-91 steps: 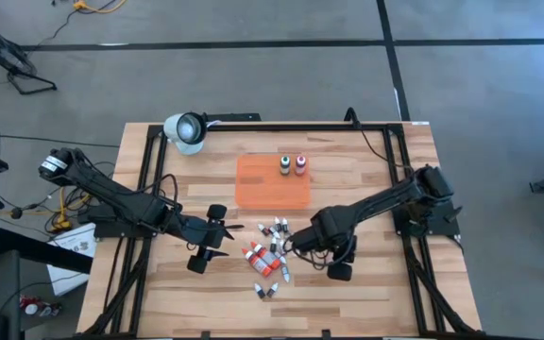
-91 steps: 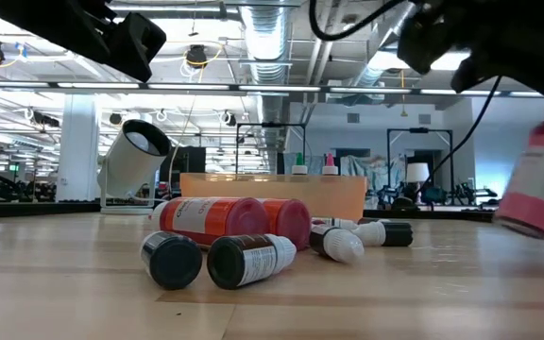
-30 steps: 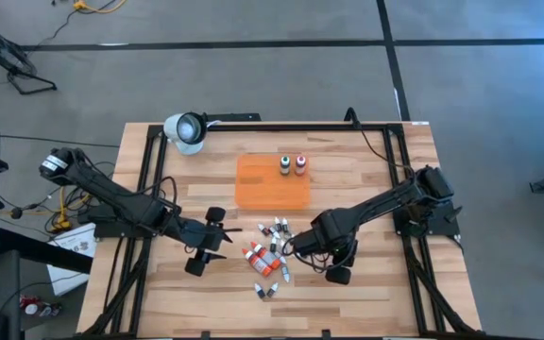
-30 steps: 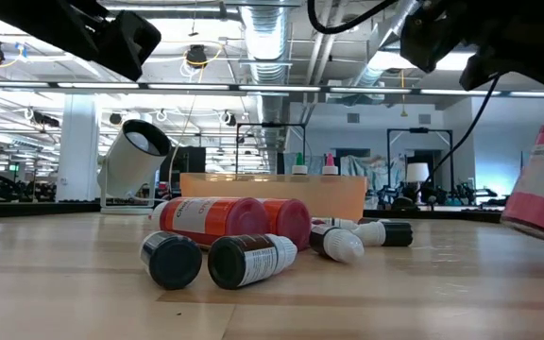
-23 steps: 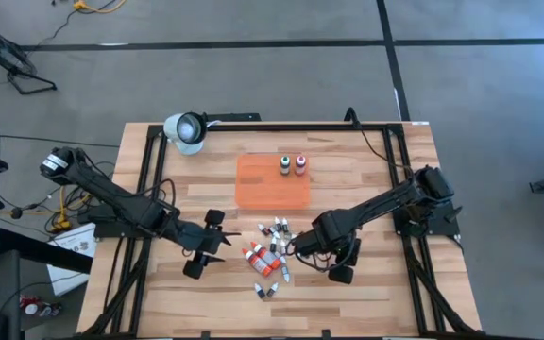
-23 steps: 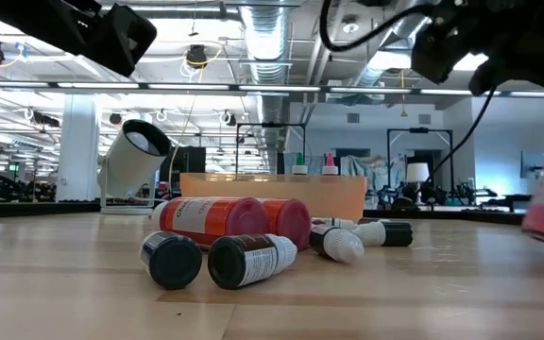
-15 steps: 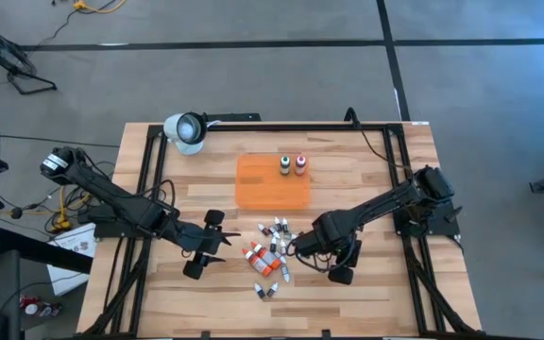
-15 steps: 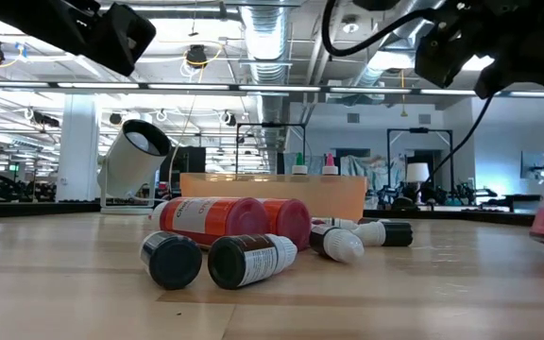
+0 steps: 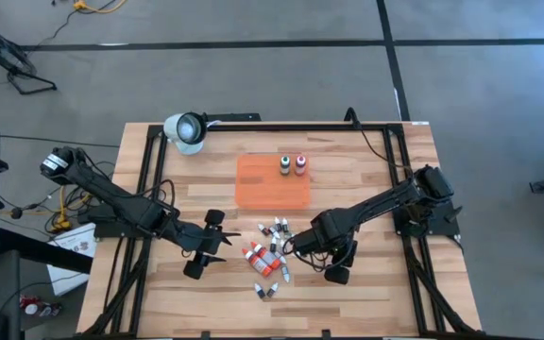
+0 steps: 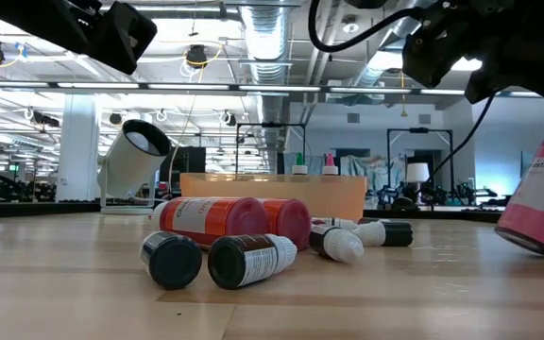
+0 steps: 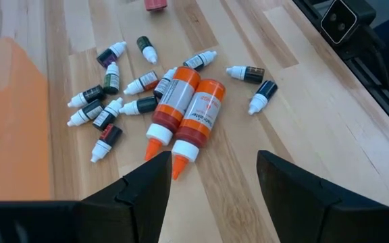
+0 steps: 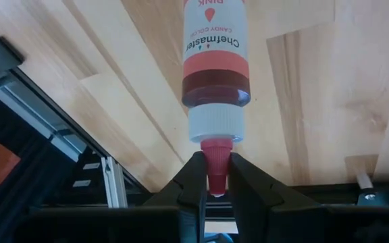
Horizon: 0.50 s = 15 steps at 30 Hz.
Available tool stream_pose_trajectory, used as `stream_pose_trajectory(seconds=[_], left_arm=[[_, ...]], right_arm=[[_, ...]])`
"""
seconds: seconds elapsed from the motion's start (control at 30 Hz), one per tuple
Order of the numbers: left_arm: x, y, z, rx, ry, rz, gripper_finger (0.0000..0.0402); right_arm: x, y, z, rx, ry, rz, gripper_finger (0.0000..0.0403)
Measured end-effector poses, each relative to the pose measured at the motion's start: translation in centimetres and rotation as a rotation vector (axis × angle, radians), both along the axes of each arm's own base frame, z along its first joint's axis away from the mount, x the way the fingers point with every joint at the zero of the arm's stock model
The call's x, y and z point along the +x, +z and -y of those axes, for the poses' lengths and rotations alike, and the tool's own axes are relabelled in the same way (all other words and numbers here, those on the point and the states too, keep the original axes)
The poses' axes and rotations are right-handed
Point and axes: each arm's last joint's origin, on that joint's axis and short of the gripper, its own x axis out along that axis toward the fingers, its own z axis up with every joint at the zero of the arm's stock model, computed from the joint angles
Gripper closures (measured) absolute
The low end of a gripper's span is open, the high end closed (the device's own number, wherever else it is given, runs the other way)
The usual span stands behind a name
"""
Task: Pick & Place food coloring
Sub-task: Put the big pink food coloring bottle into the orange bin
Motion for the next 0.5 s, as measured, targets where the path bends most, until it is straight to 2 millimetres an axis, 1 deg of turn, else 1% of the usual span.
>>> stream_pose_trajectory(seconds=[0.3, 0.5], left_arm=[[0.00, 0.00, -0.01, 0.004, -0.003, 0.001, 0.0189], [0.00, -0.01, -0.01, 0.004, -0.003, 0.000, 0.0189]], right_arm=[[0.31, 0.78, -0.10, 0.003, 0.002, 0.020, 0.0359], [0.30, 0.88, -0.09, -0.001, -0.004, 0.016, 0.0358]])
